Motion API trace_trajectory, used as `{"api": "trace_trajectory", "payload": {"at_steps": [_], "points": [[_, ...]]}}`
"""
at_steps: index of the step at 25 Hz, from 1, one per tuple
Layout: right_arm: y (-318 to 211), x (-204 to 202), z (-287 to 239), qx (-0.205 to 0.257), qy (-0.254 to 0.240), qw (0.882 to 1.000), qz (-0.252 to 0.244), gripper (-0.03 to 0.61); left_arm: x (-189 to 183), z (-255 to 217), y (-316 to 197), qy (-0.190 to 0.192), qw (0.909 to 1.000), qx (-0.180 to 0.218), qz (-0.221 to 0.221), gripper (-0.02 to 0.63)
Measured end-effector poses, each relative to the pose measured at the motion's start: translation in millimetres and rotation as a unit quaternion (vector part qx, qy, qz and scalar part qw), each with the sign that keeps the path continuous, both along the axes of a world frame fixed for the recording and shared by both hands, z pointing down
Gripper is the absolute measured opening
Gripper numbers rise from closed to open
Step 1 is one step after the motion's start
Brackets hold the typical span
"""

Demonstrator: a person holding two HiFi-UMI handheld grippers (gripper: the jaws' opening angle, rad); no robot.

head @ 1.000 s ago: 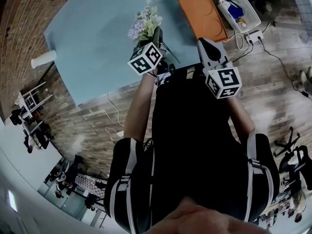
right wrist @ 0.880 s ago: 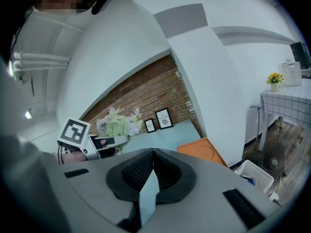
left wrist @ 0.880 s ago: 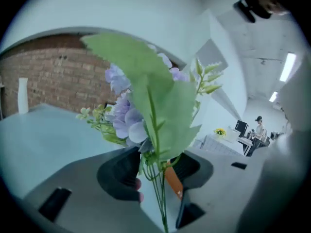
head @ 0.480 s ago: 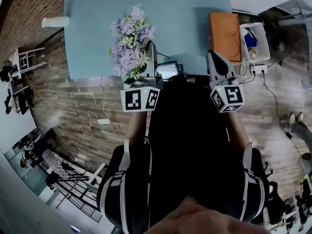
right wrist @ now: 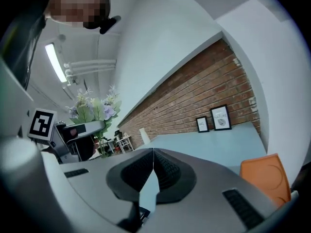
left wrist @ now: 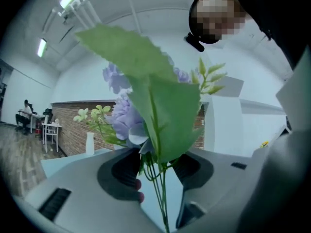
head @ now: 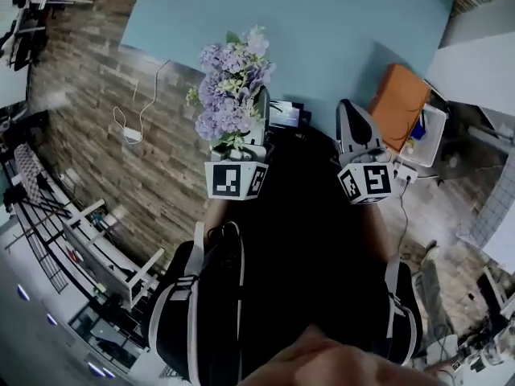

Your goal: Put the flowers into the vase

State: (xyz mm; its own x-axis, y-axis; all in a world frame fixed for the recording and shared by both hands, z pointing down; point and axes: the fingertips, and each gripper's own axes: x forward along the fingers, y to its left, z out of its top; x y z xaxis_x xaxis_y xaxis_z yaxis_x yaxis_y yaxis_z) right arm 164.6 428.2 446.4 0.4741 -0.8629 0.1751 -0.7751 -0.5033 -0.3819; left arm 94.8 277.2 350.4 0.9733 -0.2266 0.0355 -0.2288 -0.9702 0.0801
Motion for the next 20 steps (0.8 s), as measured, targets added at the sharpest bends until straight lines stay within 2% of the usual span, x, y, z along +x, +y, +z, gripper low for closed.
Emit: {"api": "trace_trajectory", "payload": {"at_steps": [4, 7, 15, 20], "points": [[-21, 2, 14, 0.000, -0.011, 0.998, -0.064, 0.018, -7, 7, -4, -0.017, 0.9987, 0.002, -0.047, 0.218], [-44, -22, 3, -0.003, -0.004, 0.994, -0.107, 0.018, -41, 2, -15, -0.026, 0.9965, -0.006, -0.080, 0.218], [-101, -72, -25, 0.004, 0.023, 0.985, -0.171, 0.018, -110, -1, -58, 0.008, 0.9898, -0.029, -0.139, 0.218], [-152, -130, -35, -0.001, 0.020, 0.976, -0.215, 0.018, -171, -1, -95, 0.025, 0.9821, -0.040, -0.182, 0.218]]}}
